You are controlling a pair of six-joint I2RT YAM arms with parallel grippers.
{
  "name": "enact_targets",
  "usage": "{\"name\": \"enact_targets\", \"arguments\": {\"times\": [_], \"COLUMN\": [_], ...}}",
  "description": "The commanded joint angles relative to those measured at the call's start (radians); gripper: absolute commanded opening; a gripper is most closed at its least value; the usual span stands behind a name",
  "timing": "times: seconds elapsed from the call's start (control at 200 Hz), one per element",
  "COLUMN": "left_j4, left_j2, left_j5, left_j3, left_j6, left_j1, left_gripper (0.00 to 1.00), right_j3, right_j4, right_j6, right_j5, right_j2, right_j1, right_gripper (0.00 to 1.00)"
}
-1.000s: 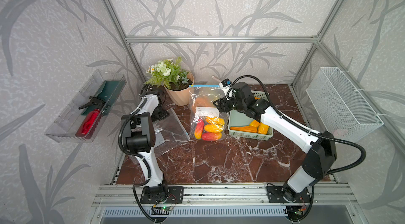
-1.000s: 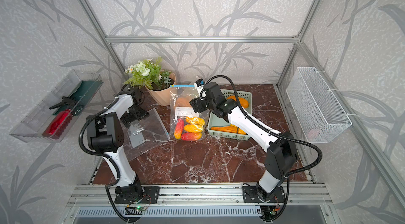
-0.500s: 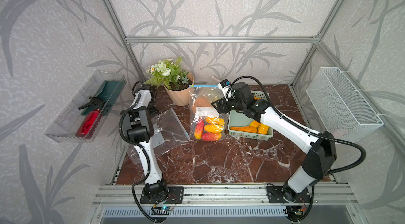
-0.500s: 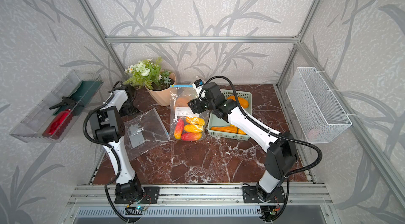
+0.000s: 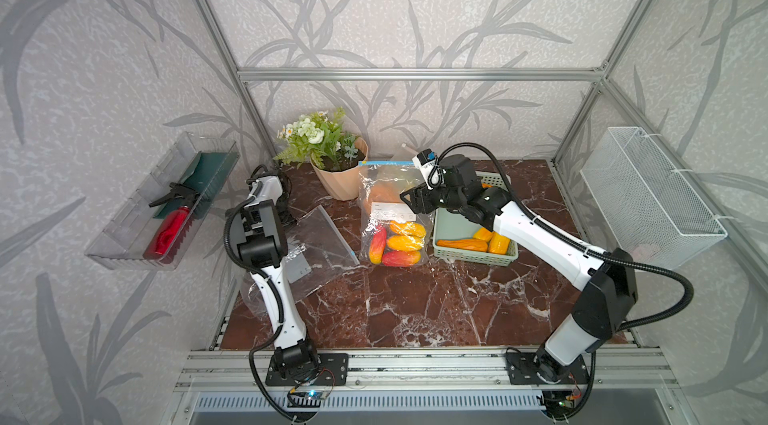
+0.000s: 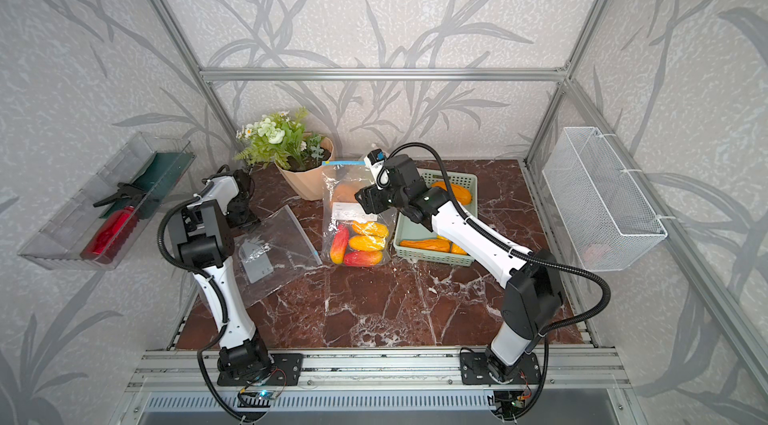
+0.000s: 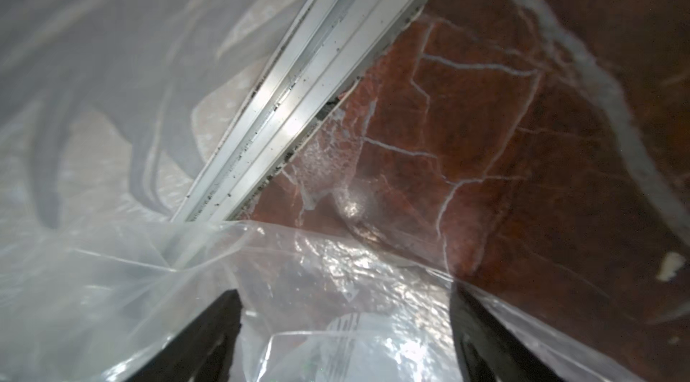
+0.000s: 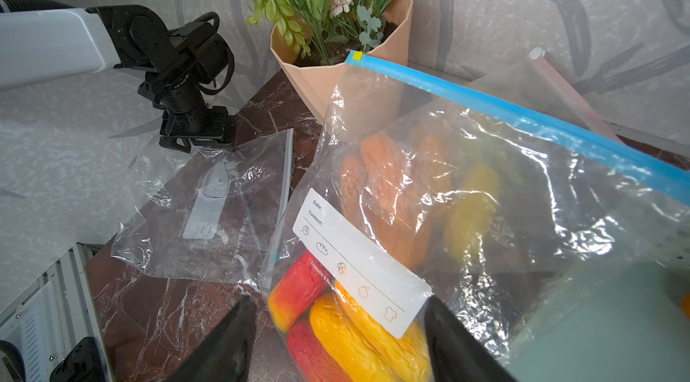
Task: Place the mango in a zip-top bag and seal the zipper
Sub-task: Pick up the zipper food storage bag at the center of the board.
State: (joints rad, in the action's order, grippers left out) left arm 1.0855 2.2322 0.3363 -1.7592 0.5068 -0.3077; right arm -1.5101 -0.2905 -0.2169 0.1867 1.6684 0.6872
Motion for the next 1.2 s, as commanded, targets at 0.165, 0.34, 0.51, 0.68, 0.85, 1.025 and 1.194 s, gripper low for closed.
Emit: {"name": "enact_targets", "arguments": {"times": [0.165,0.34,0.51,0.68,0.85,1.025,1.194], "left_j4": [-0.102,-0.176,-0.236,-0.252,-0.212,-0.175,-0.209], "left_j2": [-0.109,-0.171,-0.297,-0.469,-0.619,-0.666,-0.708], "left_j5": [-0.221,-0.366,-0.366,-0.331,-0.179,-0.316,-0.348], "left_j3": [0.201,0.328,0.413,0.400,0.302,0.229,0.101], "left_j6": [0.039,0.077,0.096,0.099,0.129,0.281,0.415], "left_j1": [0.007,0.008,0.010,0.007,0.014,0.053,0.217], "left_gripper": [0.40,0.00,0.00,0.00,0.00,0.00,0.00], "right_j3": [-0.016,-0.076,-0.155,-0.176,-0.169,-0.139,-0.062], "right_j4": [-0.012,-0.039,-0.037,0.010,0.001,0.003,0.076], "right_j6": [0.006,0.058,0.064,0.006,0.010,0.016,0.001], "right_j5": [0.028,0.110,0.211,0.244,0.214,0.133,0.041], "right_j2": [0.026,0.116,0.254,0.303,0.262,0.184,0.063], "right_j1": [0.045,0.104,0.187,0.201,0.187,0.151,0.078], "right_gripper": [0.71,0.70,0.69,0.67,0.67,0.67,0.67]}}
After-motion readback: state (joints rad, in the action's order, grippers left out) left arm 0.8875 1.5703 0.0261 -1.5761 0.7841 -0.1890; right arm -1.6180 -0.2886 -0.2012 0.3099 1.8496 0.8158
